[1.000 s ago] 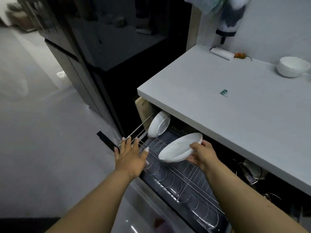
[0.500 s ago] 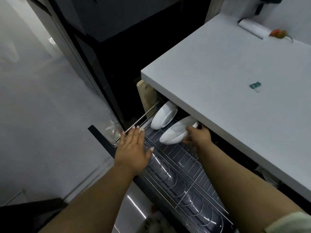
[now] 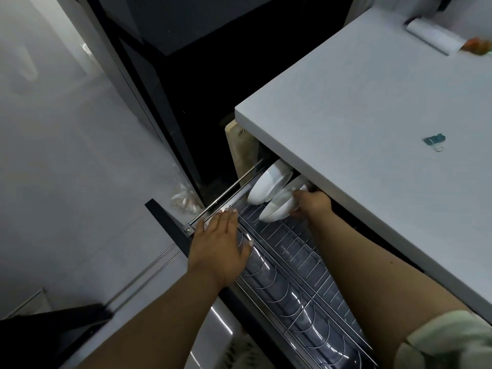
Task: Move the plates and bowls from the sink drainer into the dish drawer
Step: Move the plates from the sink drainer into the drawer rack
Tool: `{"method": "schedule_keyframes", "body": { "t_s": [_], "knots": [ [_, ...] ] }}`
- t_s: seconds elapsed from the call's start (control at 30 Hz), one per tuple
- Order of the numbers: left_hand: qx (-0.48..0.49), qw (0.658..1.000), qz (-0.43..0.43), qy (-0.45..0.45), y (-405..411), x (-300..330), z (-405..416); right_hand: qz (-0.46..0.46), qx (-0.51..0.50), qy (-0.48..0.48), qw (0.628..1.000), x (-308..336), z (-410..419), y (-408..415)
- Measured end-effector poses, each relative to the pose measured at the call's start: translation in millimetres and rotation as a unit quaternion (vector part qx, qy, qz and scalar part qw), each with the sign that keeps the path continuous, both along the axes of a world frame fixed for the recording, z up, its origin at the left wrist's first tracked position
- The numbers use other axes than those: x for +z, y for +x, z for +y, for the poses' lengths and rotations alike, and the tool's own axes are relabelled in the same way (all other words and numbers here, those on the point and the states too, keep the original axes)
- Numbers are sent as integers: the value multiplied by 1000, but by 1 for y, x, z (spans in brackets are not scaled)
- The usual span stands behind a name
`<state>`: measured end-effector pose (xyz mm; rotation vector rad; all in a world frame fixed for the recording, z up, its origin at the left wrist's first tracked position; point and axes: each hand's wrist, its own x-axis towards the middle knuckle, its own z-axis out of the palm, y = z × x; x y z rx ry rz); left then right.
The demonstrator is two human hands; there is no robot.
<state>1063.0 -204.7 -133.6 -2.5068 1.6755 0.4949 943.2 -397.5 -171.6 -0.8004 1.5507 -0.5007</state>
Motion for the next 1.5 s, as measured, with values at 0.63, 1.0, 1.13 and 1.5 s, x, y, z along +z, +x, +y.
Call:
{"method": "schedule_keyframes", "body": {
  "t_s": [0.63, 1.0, 1.13, 1.5],
  "knots": [
    [26, 998, 32, -49, 2, -6, 2, 112, 138, -39, 983, -21, -32, 51],
    [45, 996, 41, -63, 1, -9, 2, 199, 229, -44, 952, -37, -47, 59],
    [53, 995, 46, -65, 0, -9, 2, 213, 236, -55, 947, -26, -40, 54],
    [34, 998, 15, -58, -6, 4, 1, 168, 189, -83, 964, 14, 16, 8]
  ]
}}
